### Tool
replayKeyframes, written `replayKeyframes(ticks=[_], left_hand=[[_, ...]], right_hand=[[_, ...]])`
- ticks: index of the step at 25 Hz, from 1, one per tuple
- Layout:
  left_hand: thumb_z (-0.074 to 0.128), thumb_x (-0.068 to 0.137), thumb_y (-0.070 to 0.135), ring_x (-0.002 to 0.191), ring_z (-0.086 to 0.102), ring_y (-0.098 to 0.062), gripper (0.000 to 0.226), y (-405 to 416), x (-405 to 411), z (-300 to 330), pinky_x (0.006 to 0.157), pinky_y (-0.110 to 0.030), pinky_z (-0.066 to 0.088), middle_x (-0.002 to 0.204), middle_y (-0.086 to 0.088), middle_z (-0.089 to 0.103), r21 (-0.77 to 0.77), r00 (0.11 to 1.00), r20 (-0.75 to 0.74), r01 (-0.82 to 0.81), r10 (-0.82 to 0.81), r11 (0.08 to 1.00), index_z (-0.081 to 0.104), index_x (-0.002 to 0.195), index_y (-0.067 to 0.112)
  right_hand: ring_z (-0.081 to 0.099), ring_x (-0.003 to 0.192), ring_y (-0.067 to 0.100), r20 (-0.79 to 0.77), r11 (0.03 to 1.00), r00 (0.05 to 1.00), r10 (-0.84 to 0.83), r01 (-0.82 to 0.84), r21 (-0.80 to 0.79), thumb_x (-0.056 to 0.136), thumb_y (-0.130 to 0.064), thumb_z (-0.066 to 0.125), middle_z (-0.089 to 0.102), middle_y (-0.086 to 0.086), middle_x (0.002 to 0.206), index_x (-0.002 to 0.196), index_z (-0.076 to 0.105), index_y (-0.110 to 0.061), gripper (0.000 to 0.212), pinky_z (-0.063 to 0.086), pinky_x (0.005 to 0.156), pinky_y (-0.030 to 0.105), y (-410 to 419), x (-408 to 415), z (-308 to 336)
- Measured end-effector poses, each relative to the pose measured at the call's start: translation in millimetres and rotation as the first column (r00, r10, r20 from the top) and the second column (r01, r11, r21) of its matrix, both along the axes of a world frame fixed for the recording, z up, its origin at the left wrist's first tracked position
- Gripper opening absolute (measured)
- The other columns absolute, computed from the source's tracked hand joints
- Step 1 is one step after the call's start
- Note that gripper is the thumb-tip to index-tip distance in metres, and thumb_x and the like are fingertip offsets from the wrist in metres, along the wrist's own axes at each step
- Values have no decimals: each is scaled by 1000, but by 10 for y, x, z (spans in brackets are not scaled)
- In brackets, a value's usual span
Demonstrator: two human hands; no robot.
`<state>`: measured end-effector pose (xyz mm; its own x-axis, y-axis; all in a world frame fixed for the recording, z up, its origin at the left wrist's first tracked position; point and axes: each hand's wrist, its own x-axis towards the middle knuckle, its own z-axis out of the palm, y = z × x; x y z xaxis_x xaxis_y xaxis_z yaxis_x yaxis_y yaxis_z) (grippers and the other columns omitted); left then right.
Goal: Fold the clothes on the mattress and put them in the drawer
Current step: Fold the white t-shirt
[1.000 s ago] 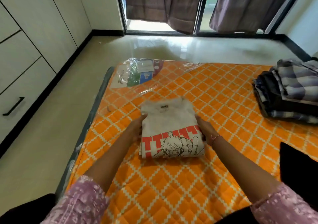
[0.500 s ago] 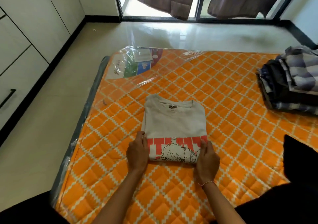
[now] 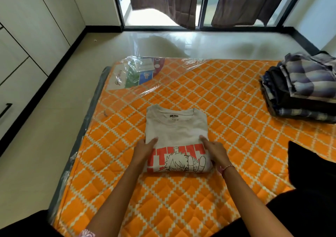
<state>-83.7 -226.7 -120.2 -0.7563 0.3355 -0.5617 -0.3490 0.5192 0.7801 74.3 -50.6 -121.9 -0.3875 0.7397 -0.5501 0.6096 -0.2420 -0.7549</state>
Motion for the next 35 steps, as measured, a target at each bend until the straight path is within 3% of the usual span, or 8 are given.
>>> replayKeyframes(ticks=[3, 6, 11, 18, 23, 27, 31, 35], left_hand=[[59, 93, 21, 86, 67, -23, 49, 14, 23, 30, 71, -33, 57, 115, -16, 65, 20, 978, 6, 207, -207, 978, 44, 136, 7], [55, 94, 14, 114, 57, -26, 59, -7, 120, -41, 94, -41, 50, 136, -11, 52, 20, 908, -213, 373, -360, 928, 27, 145, 17], [57, 93, 18, 110, 60, -25, 88, 509, 137, -25, 83, -39, 57, 149, -2, 29, 226, 921, -163, 385, -355, 895, -8, 149, 37], [57, 91, 4, 98, 63, -22, 66, 2823, -54, 179, 65, -27, 58, 139, -16, 44, 398, 919, -171, 395, -356, 828, 20, 143, 19], [52, 94, 4, 121, 51, -38, 76, 3683, -174, -164, 93, -52, 49, 146, -19, 35, 291, 939, -35, 338, -343, 895, 0, 149, 11], [39, 95, 12, 132, 35, -34, 55, 3733, 56, -371, 108, -42, 34, 145, -20, 34, 27, 792, -471, 454, -389, 891, 21, 146, 4], [37, 101, 23, 142, 21, -31, 59, 3390, 483, -540, 116, -41, 20, 154, -18, 21, -323, 567, -689, 318, -452, 891, 10, 151, 7], [37, 100, 32, 147, 3, -28, 68, 2914, 1104, -497, 118, -37, 7, 158, -17, 4, -378, 603, -609, 350, -515, 857, -1, 151, 7]], right_hand=[[68, 74, 21, -186, 971, 979, 88, -126, -204, 87, -24, 68, 70, 11, 88, 104, 64, 5, 34, 55, 60, 26, -15, 47, 77], [68, 86, 18, -316, 969, 929, 192, -230, -88, 90, -8, 61, 69, 7, 102, 119, 57, -5, 30, 57, 70, 24, -38, 179, 33], [71, 88, 17, -386, 973, 894, 226, -229, 39, 91, 0, 54, 71, -1, 104, 112, 60, -24, 32, 56, 71, 23, 476, 252, 98], [66, 84, 16, -330, 973, 940, 84, -6, 231, 90, 2, 56, 67, 10, 107, 113, 61, -12, 27, 53, 76, 28, 2574, 188, 283], [54, 115, 35, 154, 802, 988, 20, -108, 587, 93, -10, 51, 53, 19, 133, 147, 32, -12, 57, 44, 85, 34, 3447, -95, -131], [29, 138, 38, 557, 640, 830, 5, -431, 636, 100, -20, 32, 19, 23, 154, 149, 25, -15, 49, 32, 107, 48, 3326, -140, -424], [27, 142, 35, 695, 272, 717, -54, -659, 701, 92, -16, 45, 32, 22, 150, 141, 41, -9, 50, 31, 108, 53, 2814, 61, -337], [11, 146, 34, 734, 371, 673, 94, -708, 601, 92, -17, 46, 15, 21, 156, 146, 33, -12, 56, 17, 111, 59, 2092, 587, -334]])
